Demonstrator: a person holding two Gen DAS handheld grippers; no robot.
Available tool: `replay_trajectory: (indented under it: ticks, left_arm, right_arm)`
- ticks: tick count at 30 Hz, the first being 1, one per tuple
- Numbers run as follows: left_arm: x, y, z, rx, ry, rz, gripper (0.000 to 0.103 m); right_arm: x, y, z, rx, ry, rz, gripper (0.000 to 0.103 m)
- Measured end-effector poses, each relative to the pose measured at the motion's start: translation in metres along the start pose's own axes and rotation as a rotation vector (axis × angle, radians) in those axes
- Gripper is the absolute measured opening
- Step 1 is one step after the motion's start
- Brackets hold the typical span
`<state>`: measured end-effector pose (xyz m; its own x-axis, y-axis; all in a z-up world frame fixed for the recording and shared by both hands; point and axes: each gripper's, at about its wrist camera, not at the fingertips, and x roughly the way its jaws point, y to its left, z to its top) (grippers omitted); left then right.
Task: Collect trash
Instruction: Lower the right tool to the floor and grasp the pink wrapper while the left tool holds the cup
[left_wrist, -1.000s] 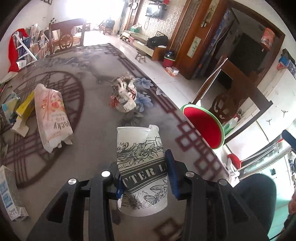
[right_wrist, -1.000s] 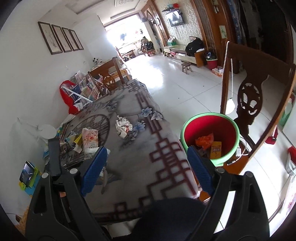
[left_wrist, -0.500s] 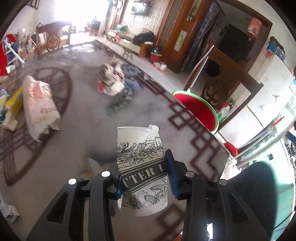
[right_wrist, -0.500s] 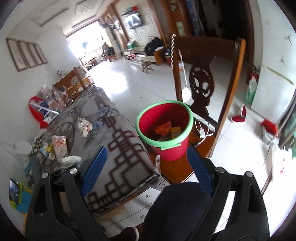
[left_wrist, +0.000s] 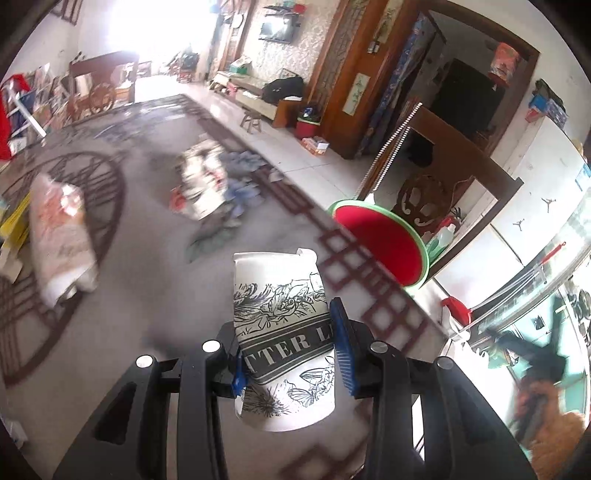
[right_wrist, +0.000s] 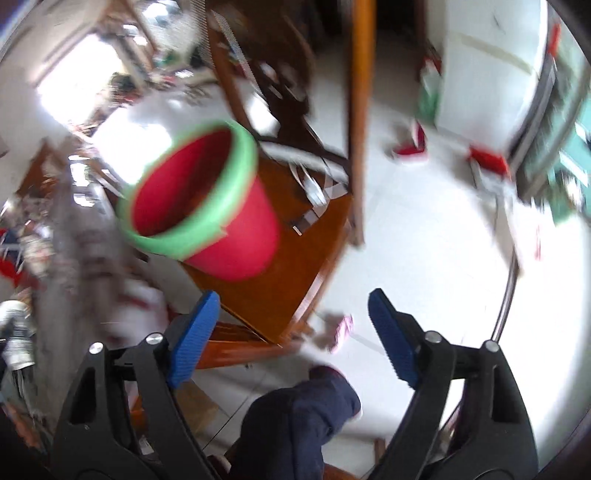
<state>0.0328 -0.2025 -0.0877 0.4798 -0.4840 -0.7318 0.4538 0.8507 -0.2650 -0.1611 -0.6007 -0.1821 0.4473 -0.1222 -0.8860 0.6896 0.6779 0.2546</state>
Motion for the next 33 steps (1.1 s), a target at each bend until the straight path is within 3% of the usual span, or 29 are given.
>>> replay_trajectory:
  ticks: [9, 12, 15, 19, 23, 29, 33]
  left_arm:
    - [0.050, -0.018, 0.045, -0.051, -0.015, -0.052, 0.035]
    - [0.064, -0.014, 0.057, -0.072, -0.032, -0.048, 0.035]
    - [0.070, -0.001, 0.062, -0.156, -0.069, -0.044, 0.035]
    - [0.072, 0.009, 0.068, -0.206, -0.104, -0.024, 0.035]
    - [0.076, 0.011, 0.078, -0.217, -0.137, -0.055, 0.035]
    - [0.094, 0.011, 0.093, -0.209, -0.170, -0.119, 0.035]
    - [0.109, 0.013, 0.094, -0.224, -0.160, -0.172, 0.035]
  right_arm:
    - [0.209, -0.074, -0.065, 0.186, 0.358, -0.181, 0.052]
    - [0.277, -0.082, -0.093, 0.174, 0.455, -0.213, 0.045]
    - [0.342, -0.092, -0.122, 0.224, 0.550, -0.210, 0.040]
    - [0.410, -0.119, -0.158, 0.363, 0.611, -0.226, 0.040]
    - [0.471, -0.135, -0.189, 0.414, 0.675, -0.235, 0.040]
    - [0.532, -0.177, -0.218, 0.576, 0.688, -0.247, 0.040]
    - [0.570, -0.180, -0.227, 0.520, 0.737, -0.240, 0.040]
